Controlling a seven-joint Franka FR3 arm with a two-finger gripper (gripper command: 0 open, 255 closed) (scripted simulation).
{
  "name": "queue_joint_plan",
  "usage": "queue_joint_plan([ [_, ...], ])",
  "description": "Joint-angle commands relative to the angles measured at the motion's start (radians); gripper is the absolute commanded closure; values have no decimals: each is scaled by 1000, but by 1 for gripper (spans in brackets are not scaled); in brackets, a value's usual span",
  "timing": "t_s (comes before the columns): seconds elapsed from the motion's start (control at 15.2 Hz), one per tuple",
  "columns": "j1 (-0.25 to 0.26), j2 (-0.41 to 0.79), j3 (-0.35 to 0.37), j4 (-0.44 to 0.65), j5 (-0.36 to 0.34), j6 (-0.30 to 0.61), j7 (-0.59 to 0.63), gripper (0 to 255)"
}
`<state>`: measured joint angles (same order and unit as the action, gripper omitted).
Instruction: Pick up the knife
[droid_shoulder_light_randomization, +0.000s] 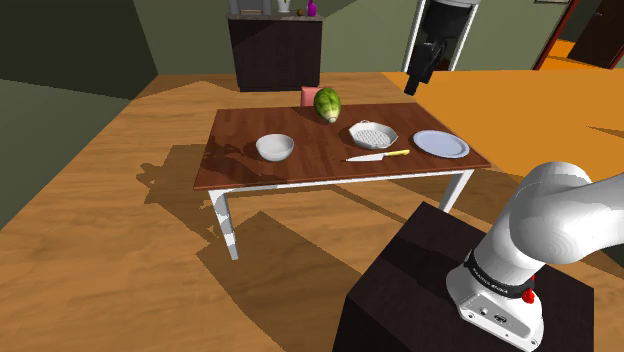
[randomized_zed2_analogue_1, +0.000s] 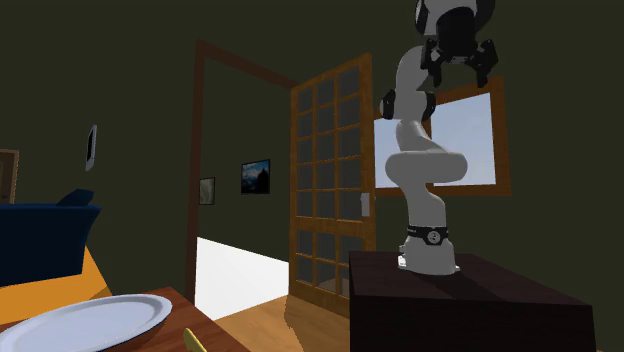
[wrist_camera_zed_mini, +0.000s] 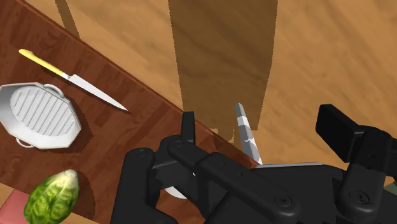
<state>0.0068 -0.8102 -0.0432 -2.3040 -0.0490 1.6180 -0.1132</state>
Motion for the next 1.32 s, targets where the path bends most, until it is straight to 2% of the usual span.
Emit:
queue_joint_plan([
  [0.0,0,0,0,0,0,0,0,0],
  [0.59,-7,68,-188,-152,-111,206,-268,0],
  [1.25,10,313,-416,-179,-185,470,-575,0],
])
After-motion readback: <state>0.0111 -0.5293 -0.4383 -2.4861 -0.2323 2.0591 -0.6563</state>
